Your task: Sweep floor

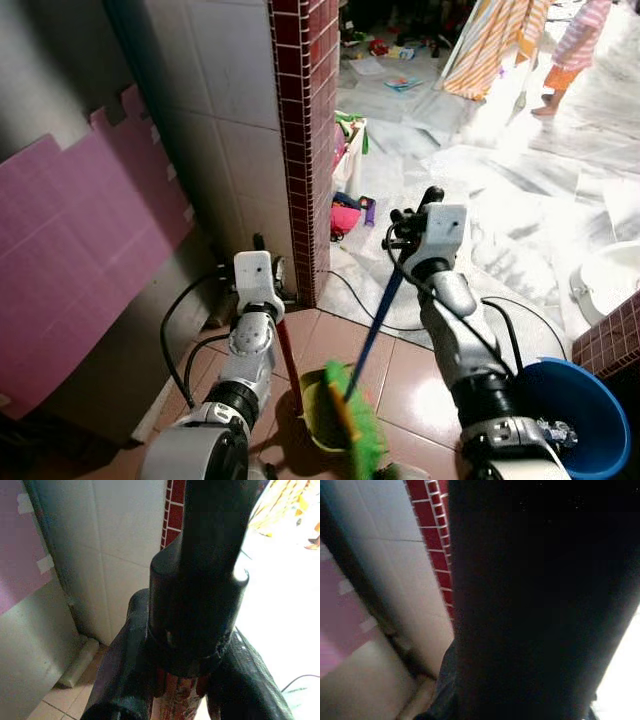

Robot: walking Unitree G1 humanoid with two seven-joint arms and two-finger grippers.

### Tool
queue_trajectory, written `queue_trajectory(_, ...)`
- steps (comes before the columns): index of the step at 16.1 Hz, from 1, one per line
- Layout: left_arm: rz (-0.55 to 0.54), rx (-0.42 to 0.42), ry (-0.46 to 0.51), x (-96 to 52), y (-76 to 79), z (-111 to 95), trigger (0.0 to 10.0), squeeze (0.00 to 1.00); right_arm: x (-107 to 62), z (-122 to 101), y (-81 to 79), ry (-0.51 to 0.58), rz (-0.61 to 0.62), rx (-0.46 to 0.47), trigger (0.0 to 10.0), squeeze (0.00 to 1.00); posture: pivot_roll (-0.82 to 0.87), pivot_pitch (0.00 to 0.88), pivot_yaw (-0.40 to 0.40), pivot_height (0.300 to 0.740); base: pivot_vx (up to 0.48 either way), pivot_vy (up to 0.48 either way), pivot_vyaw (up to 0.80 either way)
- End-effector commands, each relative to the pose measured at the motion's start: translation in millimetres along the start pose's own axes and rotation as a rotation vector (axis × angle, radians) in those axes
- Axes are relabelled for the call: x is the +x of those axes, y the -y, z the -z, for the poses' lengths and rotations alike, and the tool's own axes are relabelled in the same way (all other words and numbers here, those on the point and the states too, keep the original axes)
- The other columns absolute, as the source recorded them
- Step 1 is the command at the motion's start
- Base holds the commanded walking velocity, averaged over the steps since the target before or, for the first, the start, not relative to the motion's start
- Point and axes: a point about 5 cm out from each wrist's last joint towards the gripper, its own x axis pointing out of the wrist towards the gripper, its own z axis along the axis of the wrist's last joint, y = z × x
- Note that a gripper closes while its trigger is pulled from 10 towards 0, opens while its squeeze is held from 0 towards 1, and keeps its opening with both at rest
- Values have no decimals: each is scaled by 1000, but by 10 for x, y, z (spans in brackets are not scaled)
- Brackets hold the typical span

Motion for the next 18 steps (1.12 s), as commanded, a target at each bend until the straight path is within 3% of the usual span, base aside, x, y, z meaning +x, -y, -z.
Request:
queue_trajectory(1, 18, -16, -52, -16, 29, 72, 10000, 0, 43, -11, -152, -27, -65, 124, 10000, 0, -126, 0, 37, 740, 0, 0, 0)
queue_trajectory(4, 34, -28, -52, -15, 36, 71, 10000, 0, 80, -199, -224, 13, -155, 171, 10000, 0, -127, 0, 39, 740, 0, 0, 0)
queue_trajectory(7, 50, -4, -75, -19, 57, 96, 10000, 0, 74, -516, -375, 119, -303, 223, 10000, 0, -127, 0, 43, 740, 0, 0, 0)
queue_trajectory(10, 65, -45, -72, -28, 65, 103, 10000, 0, 40, -836, -435, 270, -354, 71, 10000, 0, -130, 0, 44, 740, 0, 0, 0)
queue_trajectory(11, 76, -59, -69, -29, 73, 101, 10000, 0, 35, -992, -408, 356, -339, -29, 10000, 0, -132, 0, 43, 740, 0, 0, 0)
queue_trajectory(16, 76, -66, -74, -29, 73, 105, 10000, 0, 32, -1187, -237, 463, -248, -202, 10000, 0, -135, 0, 42, 740, 0, 0, 0)
queue_trajectory(18, 150, -49, -37, -18, 119, 48, 10000, 0, 29, -1154, -119, 469, -191, -291, 10000, 0, -135, 0, 42, 740, 0, 0, 0)
